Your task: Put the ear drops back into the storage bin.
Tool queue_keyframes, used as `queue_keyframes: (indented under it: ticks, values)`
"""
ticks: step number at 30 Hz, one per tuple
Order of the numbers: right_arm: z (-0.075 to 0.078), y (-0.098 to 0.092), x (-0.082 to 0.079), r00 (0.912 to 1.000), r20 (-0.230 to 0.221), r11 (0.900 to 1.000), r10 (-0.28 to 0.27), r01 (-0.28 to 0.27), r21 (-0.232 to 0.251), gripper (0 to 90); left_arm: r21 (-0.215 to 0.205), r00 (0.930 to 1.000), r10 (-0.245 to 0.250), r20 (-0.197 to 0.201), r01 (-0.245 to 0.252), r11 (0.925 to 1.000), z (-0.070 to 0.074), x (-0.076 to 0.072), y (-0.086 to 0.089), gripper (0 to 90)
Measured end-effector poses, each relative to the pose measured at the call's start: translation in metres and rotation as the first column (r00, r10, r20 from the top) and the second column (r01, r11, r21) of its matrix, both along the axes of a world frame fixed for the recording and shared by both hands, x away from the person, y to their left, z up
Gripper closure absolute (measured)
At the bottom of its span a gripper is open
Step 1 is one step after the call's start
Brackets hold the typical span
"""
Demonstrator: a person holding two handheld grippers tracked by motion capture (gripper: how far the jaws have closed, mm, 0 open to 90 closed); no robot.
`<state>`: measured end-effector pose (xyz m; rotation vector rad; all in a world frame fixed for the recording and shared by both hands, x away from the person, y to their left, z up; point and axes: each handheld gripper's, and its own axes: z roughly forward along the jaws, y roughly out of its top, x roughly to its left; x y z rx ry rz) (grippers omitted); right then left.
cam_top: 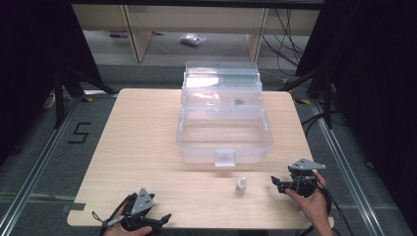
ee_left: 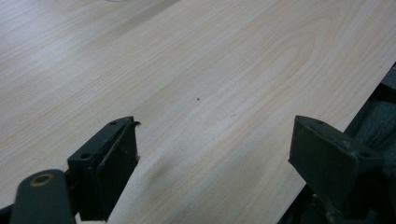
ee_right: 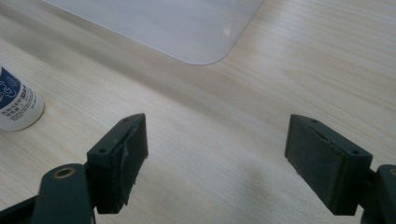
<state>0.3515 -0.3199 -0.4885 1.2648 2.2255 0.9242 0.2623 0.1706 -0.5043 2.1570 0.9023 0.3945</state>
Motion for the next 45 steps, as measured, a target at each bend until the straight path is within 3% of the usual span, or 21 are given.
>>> queue_keyframes:
  ticks: [4,6,8,9,13,15,16,20,21,23,25,29,34,35,36,39,40,41,43,44,45]
  values:
    - [-0.001,-0.002,0.000,0.9998,-0.001,1.000,0.020,-0.020,-0.009,21.7,-0.002,1.0000,0.005,-0.003,-0.005,1.0000,0.001,-0.001,0.002,14.9]
    - [0.000,0.000,0.000,0.9991,-0.036,0.999,0.022,-0.021,0.025,21.5,0.016,1.0000,0.002,-0.001,-0.002,0.9999,0.001,-0.002,0.003,14.9]
    - [0.003,0.001,-0.002,0.9958,-0.090,1.000,0.017,-0.016,0.009,21.6,0.037,0.9997,-0.021,-0.009,0.021,0.9991,0.001,-0.003,0.005,14.9]
    - [0.006,0.003,-0.003,0.9944,-0.104,1.000,0.019,-0.019,0.005,22.0,0.021,1.0000,-0.002,-0.010,0.002,0.9998,0.000,-0.004,0.004,14.9]
    - [0.017,0.007,-0.005,0.9897,-0.136,0.999,0.045,-0.045,0.001,22.3,0.030,0.9999,-0.007,-0.009,0.008,0.9995,0.000,-0.003,0.005,14.9]
    - [0.020,0.010,-0.006,0.9911,-0.123,0.999,0.051,-0.050,0.010,22.2,0.032,0.9999,-0.009,-0.008,0.009,0.9994,0.000,-0.004,0.006,14.9]
    - [0.022,0.011,-0.006,0.9894,-0.119,0.996,0.083,-0.085,-0.014,22.4,0.034,0.9999,-0.009,-0.007,0.009,0.9994,0.000,-0.004,0.006,14.9]
    - [0.029,0.018,-0.011,0.9843,-0.151,0.995,0.091,-0.095,-0.025,22.4,0.040,0.9999,-0.004,-0.013,0.005,0.9992,-0.001,-0.005,0.010,14.9]
    - [0.032,0.021,-0.013,0.9779,-0.188,0.995,0.092,-0.099,-0.027,22.4,0.020,1.0000,-0.003,-0.009,0.003,0.9998,-0.001,-0.006,0.010,14.9]
    - [0.035,0.026,-0.015,0.9730,-0.197,0.990,0.120,-0.131,-0.044,22.8,0.036,1.0000,-0.007,-0.007,0.007,0.9993,-0.001,-0.008,0.012,14.9]
    - [0.038,0.032,-0.018,0.9642,-0.218,0.984,0.151,-0.169,-0.065,23.9,0.039,0.9999,-0.010,-0.010,0.010,0.9992,-0.002,-0.010,0.013,14.9]
    - [0.043,0.049,-0.020,0.9570,-0.198,0.967,0.212,-0.235,-0.102,24.9,0.023,0.9999,-0.006,-0.011,0.007,0.9997,-0.004,-0.011,0.014,14.9]
    - [0.050,0.076,-0.023,0.9306,-0.241,0.930,0.276,-0.321,-0.176,26.4,0.055,0.9996,-0.024,-0.012,0.025,0.9982,-0.003,-0.011,0.014,15.0]
    - [0.050,0.080,-0.023,0.9278,-0.245,0.928,0.281,-0.328,-0.177,26.8,0.037,0.9997,-0.012,-0.019,0.013,0.9992,-0.003,-0.012,0.013,14.9]
    - [0.050,0.085,-0.022,0.9247,-0.248,0.925,0.289,-0.336,-0.177,27.2,0.054,0.9997,-0.023,-0.012,0.024,0.9982,-0.002,-0.012,0.015,14.9]
    - [0.053,0.096,-0.019,0.9069,-0.271,0.904,0.322,-0.380,-0.198,27.9,0.037,0.9998,-0.013,-0.015,0.014,0.9992,-0.002,-0.011,0.015,15.0]
    - [0.053,0.099,-0.019,0.9094,-0.271,0.902,0.316,-0.376,-0.210,27.9,0.077,0.9990,-0.038,-0.022,0.040,0.9963,-0.001,-0.010,0.017,15.0]
    - [0.053,0.100,-0.018,0.9079,-0.276,0.900,0.316,-0.379,-0.217,28.0,0.036,0.9998,-0.003,-0.018,0.004,0.9993,-0.004,-0.011,0.014,15.0]
    - [0.053,0.104,-0.015,0.9034,-0.284,0.888,0.321,-0.391,-0.241,29.2,0.049,0.9997,-0.020,-0.015,0.021,0.9986,-0.003,-0.011,0.014,15.0]
    - [0.052,0.107,-0.015,0.9007,-0.293,0.890,0.320,-0.393,-0.234,29.4,0.049,0.9996,-0.021,-0.016,0.022,0.9986,-0.003,-0.011,0.014,15.0]
    - [0.053,0.107,-0.013,0.8971,-0.293,0.881,0.331,-0.405,-0.245,29.4,0.055,0.9994,-0.029,-0.020,0.030,0.9981,-0.003,-0.011,0.014,14.9]
